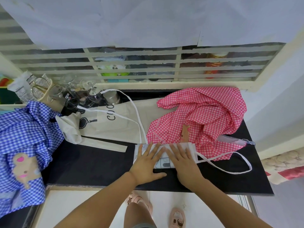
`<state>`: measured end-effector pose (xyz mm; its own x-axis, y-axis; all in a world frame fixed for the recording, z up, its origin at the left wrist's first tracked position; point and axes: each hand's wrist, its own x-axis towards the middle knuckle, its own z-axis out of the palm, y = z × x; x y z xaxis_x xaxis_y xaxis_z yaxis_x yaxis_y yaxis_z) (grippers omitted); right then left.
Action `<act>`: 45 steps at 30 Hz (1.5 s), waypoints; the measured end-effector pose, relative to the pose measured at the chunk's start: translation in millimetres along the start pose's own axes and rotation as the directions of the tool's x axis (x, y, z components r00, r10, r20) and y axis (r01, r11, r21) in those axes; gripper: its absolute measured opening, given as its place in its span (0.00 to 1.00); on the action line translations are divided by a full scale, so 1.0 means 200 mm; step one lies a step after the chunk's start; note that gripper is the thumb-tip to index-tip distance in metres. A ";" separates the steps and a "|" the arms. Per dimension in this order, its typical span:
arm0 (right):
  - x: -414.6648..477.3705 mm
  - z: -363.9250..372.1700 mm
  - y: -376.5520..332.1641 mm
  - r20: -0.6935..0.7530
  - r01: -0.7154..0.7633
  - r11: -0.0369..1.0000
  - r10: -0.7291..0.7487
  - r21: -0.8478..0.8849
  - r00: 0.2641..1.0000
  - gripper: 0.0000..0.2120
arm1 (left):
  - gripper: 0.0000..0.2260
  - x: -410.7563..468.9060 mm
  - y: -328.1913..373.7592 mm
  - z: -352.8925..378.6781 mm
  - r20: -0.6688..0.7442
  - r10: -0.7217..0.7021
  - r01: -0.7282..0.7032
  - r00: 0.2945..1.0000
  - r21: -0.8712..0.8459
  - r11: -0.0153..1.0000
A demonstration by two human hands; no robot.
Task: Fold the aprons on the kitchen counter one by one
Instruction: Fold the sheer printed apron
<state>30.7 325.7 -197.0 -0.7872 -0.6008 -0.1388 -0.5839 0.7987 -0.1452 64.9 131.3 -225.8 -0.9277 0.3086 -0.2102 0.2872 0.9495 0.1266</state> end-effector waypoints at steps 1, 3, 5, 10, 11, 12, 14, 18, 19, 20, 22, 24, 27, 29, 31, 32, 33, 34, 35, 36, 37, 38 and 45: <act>0.01 0.02 0.03 -0.016 0.002 1.000 -0.002 -0.007 1.000 0.53 | 0.40 0.00 0.00 -0.01 0.014 -0.004 0.004 1.000 -0.018 1.000; 0.02 0.01 0.04 0.034 -0.022 0.999 0.024 -0.036 0.999 0.49 | 0.39 0.00 0.02 -0.02 0.054 -0.046 0.048 0.997 -0.041 0.998; 0.04 -0.06 0.05 0.027 -0.005 0.999 0.006 -0.054 1.000 0.41 | 0.37 0.01 0.07 -0.05 0.077 -0.099 0.103 0.992 -0.043 0.994; 0.10 -0.35 0.08 0.190 -0.055 0.998 0.054 -0.002 0.980 0.16 | 0.27 0.02 0.09 -0.19 0.055 -0.132 0.141 0.990 -0.213 0.967; 0.12 -0.42 0.10 0.238 -0.072 0.997 0.068 0.008 0.969 0.14 | 0.23 0.01 0.08 -0.25 0.055 -0.127 0.138 0.990 -0.342 0.930; 0.12 -0.51 0.12 0.241 -0.087 0.995 0.075 0.041 0.968 0.12 | 0.18 0.00 0.07 -0.33 0.100 -0.134 0.165 0.986 -0.459 0.873; 0.11 -0.67 0.20 0.131 -0.090 0.967 0.060 0.238 0.990 0.08 | 0.10 -0.02 0.06 -0.52 0.278 -0.123 0.275 0.953 -0.616 0.738; 0.04 -1.06 0.26 -0.050 -0.036 0.810 0.081 0.585 0.995 0.15 | 0.08 -0.06 0.09 -0.92 0.439 0.097 0.375 0.893 -0.846 0.379; 0.04 -1.14 0.27 -0.129 -0.006 0.818 0.098 0.575 0.987 0.19 | 0.08 -0.06 0.10 -1.00 0.419 0.122 0.369 0.900 -0.880 0.297; 0.04 -1.21 0.27 -0.230 0.034 0.840 0.110 0.542 0.967 0.22 | 0.09 -0.07 0.11 -1.04 0.394 0.124 0.363 0.911 -0.906 0.219; 0.02 -1.31 0.25 -0.435 0.107 0.884 0.116 0.456 0.893 0.21 | 0.10 -0.07 0.15 -1.11 0.338 0.081 0.334 0.938 -0.941 0.055; -0.04 -1.35 0.23 -0.547 0.185 0.919 0.039 0.349 0.836 0.19 | 0.10 -0.06 0.18 -1.16 0.304 0.033 0.305 0.952 -0.948 -0.091; -0.14 -1.33 0.19 -0.481 0.326 0.926 -0.200 0.192 0.853 0.24 | 0.08 -0.04 0.23 -1.23 0.292 -0.037 0.274 0.956 -0.928 -0.252; -0.21 -1.28 0.13 -0.393 0.346 0.910 -0.240 0.226 0.888 0.25 | 0.11 -0.02 0.25 -1.26 0.267 -0.047 0.238 0.963 -0.914 -0.329; -0.25 -1.21 0.08 -0.275 0.316 0.899 -0.235 0.304 0.932 0.36 | 0.14 0.00 0.27 -1.27 0.256 -0.060 0.217 0.965 -0.904 -0.367; -0.25 -1.17 0.07 -0.238 0.309 0.908 -0.245 0.284 0.940 0.42 | 0.13 0.01 0.29 -1.28 0.252 -0.069 0.210 0.965 -0.903 -0.375; -0.24 -1.12 0.06 -0.238 0.317 0.923 -0.265 0.218 0.934 0.46 | 0.11 0.02 0.31 -1.28 0.247 -0.075 0.202 0.966 -0.903 -0.379; -0.22 -1.07 0.07 -0.265 0.326 0.933 -0.279 0.151 0.923 0.47 | 0.09 0.02 0.33 -1.28 0.244 -0.083 0.194 0.966 -0.902 -0.386; -0.21 -1.03 0.09 -0.324 0.327 0.940 -0.280 0.099 0.904 0.47 | 0.09 0.03 0.35 -1.29 0.240 -0.086 0.189 0.967 -0.901 -0.390; -0.20 -0.99 0.11 -0.387 0.323 0.942 -0.268 0.085 0.882 0.47 | 0.09 0.03 0.37 -1.29 0.232 -0.085 0.181 0.969 -0.901 -0.395; -0.19 -0.97 0.13 -0.445 0.325 0.941 -0.254 0.090 0.859 0.46 | 0.10 0.04 0.38 -1.29 0.220 -0.079 0.171 0.972 -0.901 -0.400; -0.19 -0.95 0.15 -0.485 0.328 0.941 -0.249 0.084 0.838 0.45 | 0.12 0.05 0.39 -1.29 0.209 -0.068 0.165 0.976 -0.901 -0.402; -0.19 -0.87 0.23 -0.571 0.362 0.932 -0.285 0.023 0.770 0.44 | 0.15 0.05 0.43 -1.24 0.279 -0.004 0.247 0.960 -0.855 -0.456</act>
<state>-0.5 390.4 -27.3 -0.5526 -0.6716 0.4935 -0.8248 0.5257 -0.2082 20.8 202.4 22.8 -0.8254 0.3086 -0.4727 -0.5637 -0.4055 0.7196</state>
